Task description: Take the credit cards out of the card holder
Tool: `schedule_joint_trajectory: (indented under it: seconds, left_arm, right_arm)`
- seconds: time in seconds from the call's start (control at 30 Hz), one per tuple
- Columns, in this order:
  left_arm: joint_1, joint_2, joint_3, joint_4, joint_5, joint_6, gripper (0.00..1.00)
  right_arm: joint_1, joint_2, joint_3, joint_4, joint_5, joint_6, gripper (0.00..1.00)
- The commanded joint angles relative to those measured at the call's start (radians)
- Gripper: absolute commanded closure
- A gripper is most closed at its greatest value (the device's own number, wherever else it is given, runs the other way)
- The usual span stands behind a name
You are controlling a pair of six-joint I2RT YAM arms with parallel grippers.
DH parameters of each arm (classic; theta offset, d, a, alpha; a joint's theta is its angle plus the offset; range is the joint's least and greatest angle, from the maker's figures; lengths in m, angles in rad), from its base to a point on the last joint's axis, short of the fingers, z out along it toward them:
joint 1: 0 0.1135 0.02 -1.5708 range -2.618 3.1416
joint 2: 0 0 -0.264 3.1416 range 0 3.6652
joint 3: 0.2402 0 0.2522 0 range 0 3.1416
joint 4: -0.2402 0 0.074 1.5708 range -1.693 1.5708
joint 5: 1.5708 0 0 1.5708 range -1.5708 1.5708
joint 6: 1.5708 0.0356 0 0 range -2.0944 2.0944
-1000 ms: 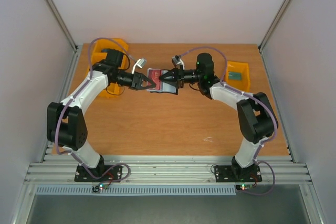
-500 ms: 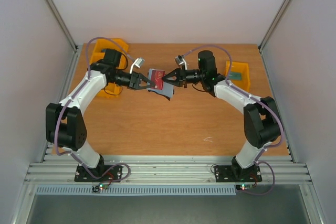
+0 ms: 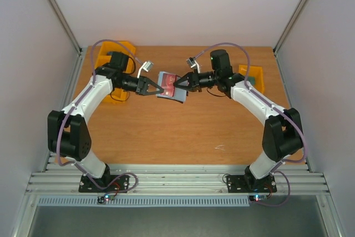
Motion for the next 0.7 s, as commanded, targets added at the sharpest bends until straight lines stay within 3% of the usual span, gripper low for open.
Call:
schedule_joint_trajectory:
  seconds: [0.0,0.17,0.33,0.5,0.6,0.67]
  left_arm:
    - [0.005,-0.047,0.002,-0.004,0.016,0.046,1.00]
    - [-0.030,-0.052,0.031,-0.057,0.003,0.109,1.00]
    - [-0.049,-0.044,0.066,-0.076,0.035,0.128,1.00]
    - [-0.050,-0.043,0.077,-0.075,0.045,0.120,1.00]
    - [-0.042,-0.047,0.083,-0.080,0.041,0.121,1.00]
    - [-0.037,-0.048,0.099,-0.098,0.044,0.128,1.00]
  right_arm:
    - [-0.020,-0.047,0.044,-0.145,0.036,-0.096,0.98]
    - [0.045,-0.024,0.159,-0.373,0.171,-0.286,0.88]
    - [0.058,-0.019,0.181,-0.349,0.172,-0.283,0.82]
    - [0.059,-0.027,0.191,-0.335,0.115,-0.290,0.83]
    - [0.040,-0.056,0.177,-0.328,0.090,-0.302,0.71]
    - [0.023,-0.077,0.176,-0.375,0.121,-0.339,0.68]
